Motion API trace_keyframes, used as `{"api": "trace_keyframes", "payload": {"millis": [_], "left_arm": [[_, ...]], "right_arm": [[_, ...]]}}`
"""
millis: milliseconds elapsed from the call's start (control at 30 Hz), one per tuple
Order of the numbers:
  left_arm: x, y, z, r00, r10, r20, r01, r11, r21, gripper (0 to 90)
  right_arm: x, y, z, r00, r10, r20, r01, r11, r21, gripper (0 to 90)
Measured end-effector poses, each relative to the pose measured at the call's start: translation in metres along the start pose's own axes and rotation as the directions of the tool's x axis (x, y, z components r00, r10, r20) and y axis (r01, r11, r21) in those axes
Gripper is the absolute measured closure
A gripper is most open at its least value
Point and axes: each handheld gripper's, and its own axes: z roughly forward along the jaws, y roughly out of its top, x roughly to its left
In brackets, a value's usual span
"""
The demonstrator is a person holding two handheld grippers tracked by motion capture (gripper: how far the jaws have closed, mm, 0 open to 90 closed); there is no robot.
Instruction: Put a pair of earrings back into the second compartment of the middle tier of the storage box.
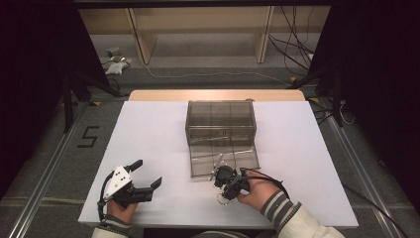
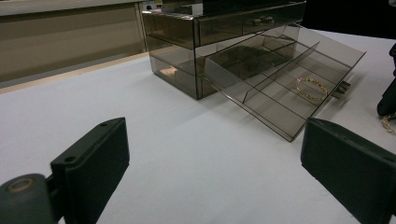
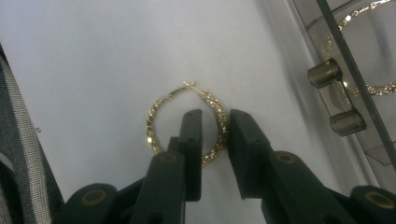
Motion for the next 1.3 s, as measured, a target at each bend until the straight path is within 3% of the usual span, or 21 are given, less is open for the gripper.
{"api": "trace_keyframes", "payload": {"millis": [200, 1300], "left_arm": [[0.000, 0.000, 0.000, 1.0000, 0.000, 0.000, 0.000, 1.0000, 0.000, 7.6], [0.000, 0.000, 0.000, 1.0000, 0.000, -0.001, 0.000, 1.0000, 0.000, 7.7]], "right_arm": [[0.001, 0.000, 0.001, 1.0000, 0.005, 0.007, -0.005, 1.000, -0.002, 83.8], [0.003, 0.000, -0.016, 0.9989, -0.018, 0.043, 0.021, 0.997, -0.079, 84.0]]}}
